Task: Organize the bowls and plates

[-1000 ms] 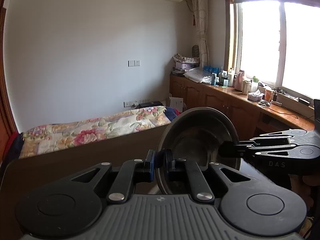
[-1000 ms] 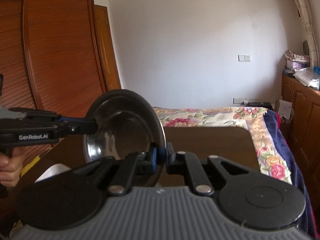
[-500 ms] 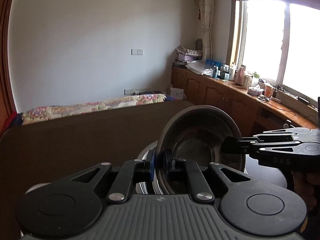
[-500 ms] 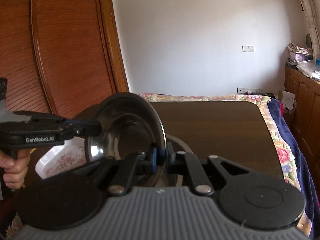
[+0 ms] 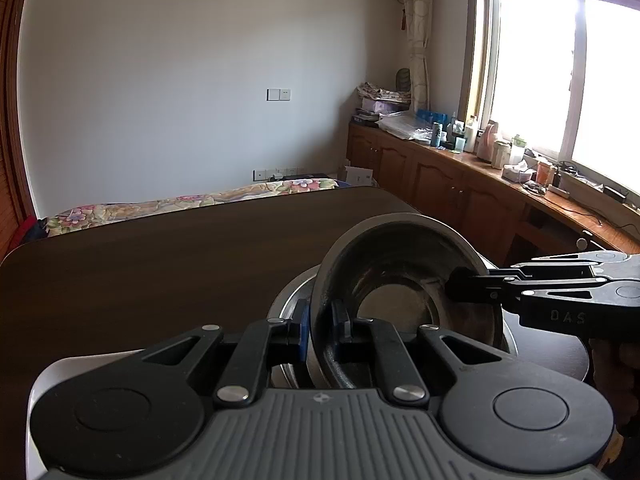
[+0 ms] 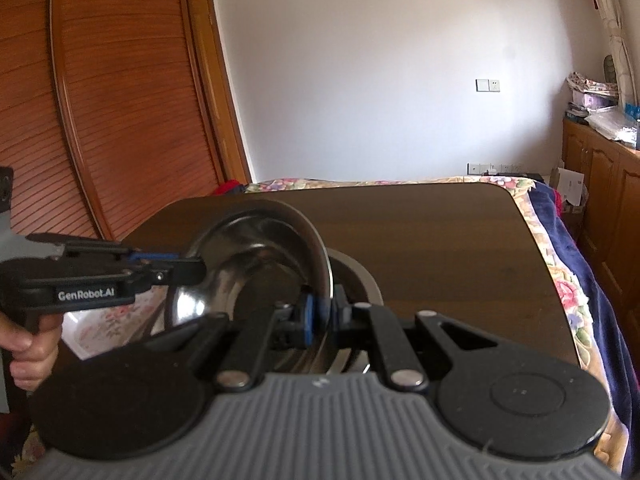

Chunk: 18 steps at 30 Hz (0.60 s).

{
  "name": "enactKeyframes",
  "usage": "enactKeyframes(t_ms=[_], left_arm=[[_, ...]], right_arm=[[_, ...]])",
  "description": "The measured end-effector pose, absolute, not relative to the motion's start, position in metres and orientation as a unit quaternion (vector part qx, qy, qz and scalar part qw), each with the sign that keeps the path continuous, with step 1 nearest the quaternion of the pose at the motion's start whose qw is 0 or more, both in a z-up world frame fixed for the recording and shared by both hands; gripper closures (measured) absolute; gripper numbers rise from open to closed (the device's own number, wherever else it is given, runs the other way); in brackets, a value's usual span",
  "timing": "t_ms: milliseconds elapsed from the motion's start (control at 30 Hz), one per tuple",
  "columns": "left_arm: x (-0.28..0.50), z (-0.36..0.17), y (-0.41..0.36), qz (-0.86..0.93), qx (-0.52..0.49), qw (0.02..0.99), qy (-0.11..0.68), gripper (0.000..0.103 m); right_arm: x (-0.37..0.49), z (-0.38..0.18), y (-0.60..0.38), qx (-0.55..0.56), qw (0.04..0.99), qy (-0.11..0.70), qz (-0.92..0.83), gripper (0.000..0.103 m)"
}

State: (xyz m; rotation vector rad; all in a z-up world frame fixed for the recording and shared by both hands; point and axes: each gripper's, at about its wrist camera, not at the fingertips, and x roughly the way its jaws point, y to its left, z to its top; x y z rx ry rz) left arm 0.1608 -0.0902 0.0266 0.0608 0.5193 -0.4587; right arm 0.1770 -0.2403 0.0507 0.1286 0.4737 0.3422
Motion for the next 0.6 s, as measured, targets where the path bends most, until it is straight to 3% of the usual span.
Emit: enactKeyframes(t_ms=[600], left_arm=[[0.150, 0.024, -0.088, -0.208, 0.043, 0.950, 0.230, 0.062]], right_arm=[[0.169, 0.054, -0.231, 0.028, 0.967, 0.208, 0.141, 0.089]])
